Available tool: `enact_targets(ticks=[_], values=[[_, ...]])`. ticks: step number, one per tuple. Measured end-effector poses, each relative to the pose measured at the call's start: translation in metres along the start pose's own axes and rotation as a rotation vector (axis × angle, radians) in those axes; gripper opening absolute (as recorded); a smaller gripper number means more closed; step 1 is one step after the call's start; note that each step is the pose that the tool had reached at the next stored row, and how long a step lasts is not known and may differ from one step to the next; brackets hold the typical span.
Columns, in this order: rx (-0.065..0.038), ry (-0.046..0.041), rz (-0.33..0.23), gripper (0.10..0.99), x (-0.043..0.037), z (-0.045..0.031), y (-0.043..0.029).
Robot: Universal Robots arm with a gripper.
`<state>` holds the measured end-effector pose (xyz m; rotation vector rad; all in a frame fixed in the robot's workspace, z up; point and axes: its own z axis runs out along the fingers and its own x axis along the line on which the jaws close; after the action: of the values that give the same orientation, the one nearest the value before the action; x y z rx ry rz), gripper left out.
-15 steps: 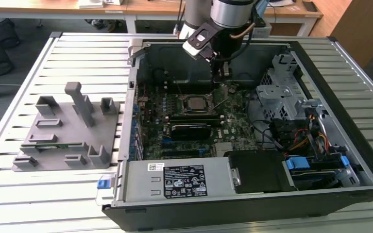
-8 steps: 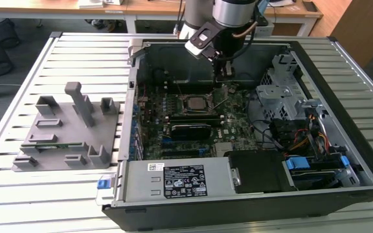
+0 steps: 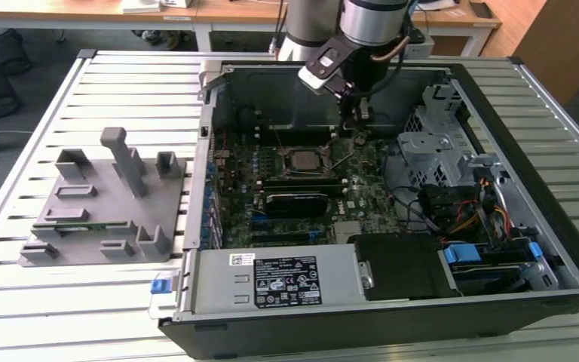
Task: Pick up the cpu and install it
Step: 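Close the cpu cover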
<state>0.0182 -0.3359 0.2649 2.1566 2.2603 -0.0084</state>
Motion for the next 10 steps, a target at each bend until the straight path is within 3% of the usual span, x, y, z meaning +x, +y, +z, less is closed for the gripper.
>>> enact_targets(ticks=[5, 10], values=[[-0.001, 0.0002, -0.024, 0.106, -0.0002, 0.0027, 0.0064], [-0.001, 0.0002, -0.027, 0.106, 0.0006, 0.0043, 0.0214]])
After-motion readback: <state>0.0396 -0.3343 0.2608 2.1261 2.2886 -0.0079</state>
